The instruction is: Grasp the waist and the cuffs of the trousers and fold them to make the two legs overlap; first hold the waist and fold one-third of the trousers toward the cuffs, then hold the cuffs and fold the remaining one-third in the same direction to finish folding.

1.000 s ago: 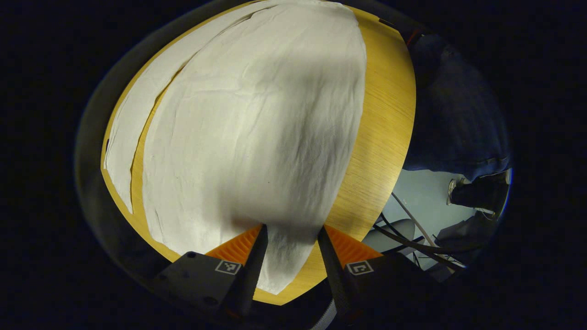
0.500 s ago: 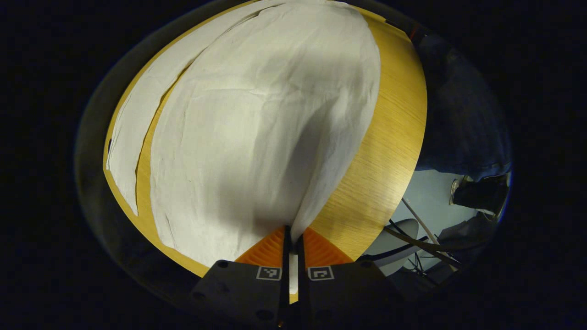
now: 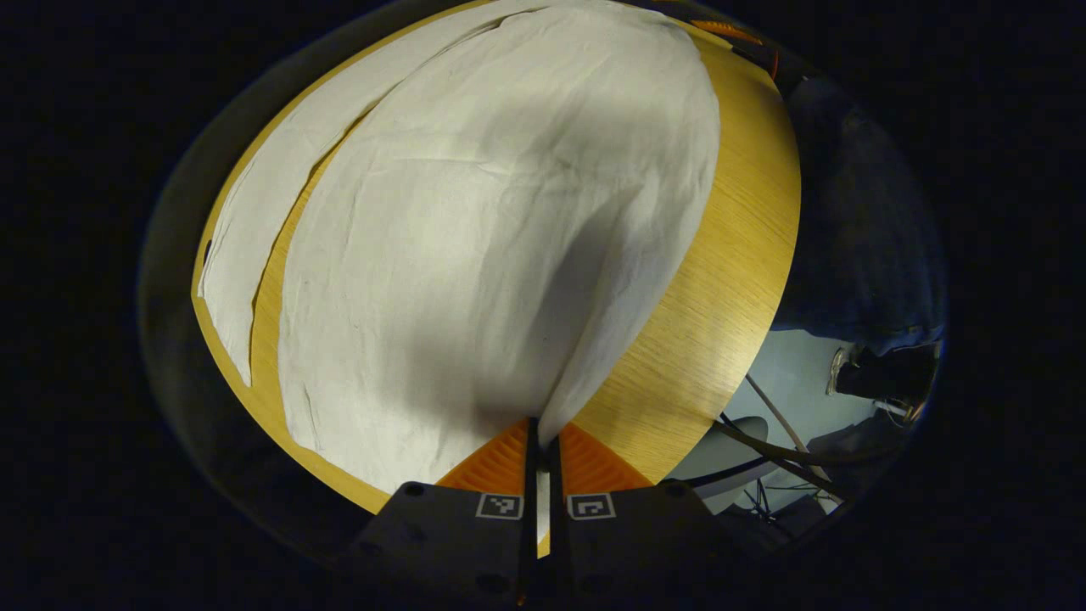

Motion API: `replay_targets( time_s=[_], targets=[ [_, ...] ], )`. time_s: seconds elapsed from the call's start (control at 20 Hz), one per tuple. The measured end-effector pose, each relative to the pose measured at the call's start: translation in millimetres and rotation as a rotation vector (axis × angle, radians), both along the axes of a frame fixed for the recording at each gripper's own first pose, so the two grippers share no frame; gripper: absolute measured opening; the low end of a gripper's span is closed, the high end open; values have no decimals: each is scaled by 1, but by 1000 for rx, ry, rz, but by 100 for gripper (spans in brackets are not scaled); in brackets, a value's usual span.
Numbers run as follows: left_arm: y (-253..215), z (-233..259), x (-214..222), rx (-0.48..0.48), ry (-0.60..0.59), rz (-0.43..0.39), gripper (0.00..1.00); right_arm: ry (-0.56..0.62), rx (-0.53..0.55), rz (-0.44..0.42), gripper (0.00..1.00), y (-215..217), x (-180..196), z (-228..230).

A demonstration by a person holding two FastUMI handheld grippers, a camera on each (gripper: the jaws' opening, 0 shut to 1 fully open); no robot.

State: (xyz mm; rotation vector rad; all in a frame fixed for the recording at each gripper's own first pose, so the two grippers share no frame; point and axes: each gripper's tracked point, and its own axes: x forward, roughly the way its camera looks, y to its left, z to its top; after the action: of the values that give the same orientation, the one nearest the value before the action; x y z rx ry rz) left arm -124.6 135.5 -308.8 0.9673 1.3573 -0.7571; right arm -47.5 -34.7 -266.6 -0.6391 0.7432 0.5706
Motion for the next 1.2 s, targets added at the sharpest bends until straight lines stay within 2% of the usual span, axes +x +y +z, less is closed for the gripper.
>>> replay_targets(
  time_s=[0.2, 0.6, 0.65, 0.7, 0.8, 0.85, 0.9, 1.0, 1.05, 1.1, 1.2],
  targets=[
    [0, 0, -1, -2, -2, -2, 4, 112, -94, 98, 98, -11, -11, -31],
    [0, -2, 0, -1, -4, 18, 4, 288, -152, 166, 98, -15, -21, -65],
    [0, -1, 0, -1, -5, 17, 4, 304, -150, 172, 90, -14, -22, -66],
    [0, -1, 0, 0, -6, 17, 4, 326, -143, 177, 93, -14, -24, -68],
    [0, -2, 0, 1, -7, 17, 4, 370, -136, 158, 90, -15, -24, -70],
    [0, -2, 1, 1, -7, 18, 4, 381, -147, 146, 79, -15, -22, -69],
    [0, -2, 0, 0, -8, 18, 4, 391, -158, 134, 87, -14, -22, -70],
    [0, -2, 1, -1, -8, 18, 4, 402, -184, 127, 82, -15, -21, -71],
    [-1, -2, 2, -1, -7, 17, 4, 406, -188, 116, 70, -15, -20, -69],
    [-2, -3, 1, -1, -5, 16, 4, 406, -193, 110, 69, -17, -19, -68],
    [-3, -3, 3, -2, 2, 18, 4, 397, -200, 108, 53, -17, -19, -68]
  ],
)
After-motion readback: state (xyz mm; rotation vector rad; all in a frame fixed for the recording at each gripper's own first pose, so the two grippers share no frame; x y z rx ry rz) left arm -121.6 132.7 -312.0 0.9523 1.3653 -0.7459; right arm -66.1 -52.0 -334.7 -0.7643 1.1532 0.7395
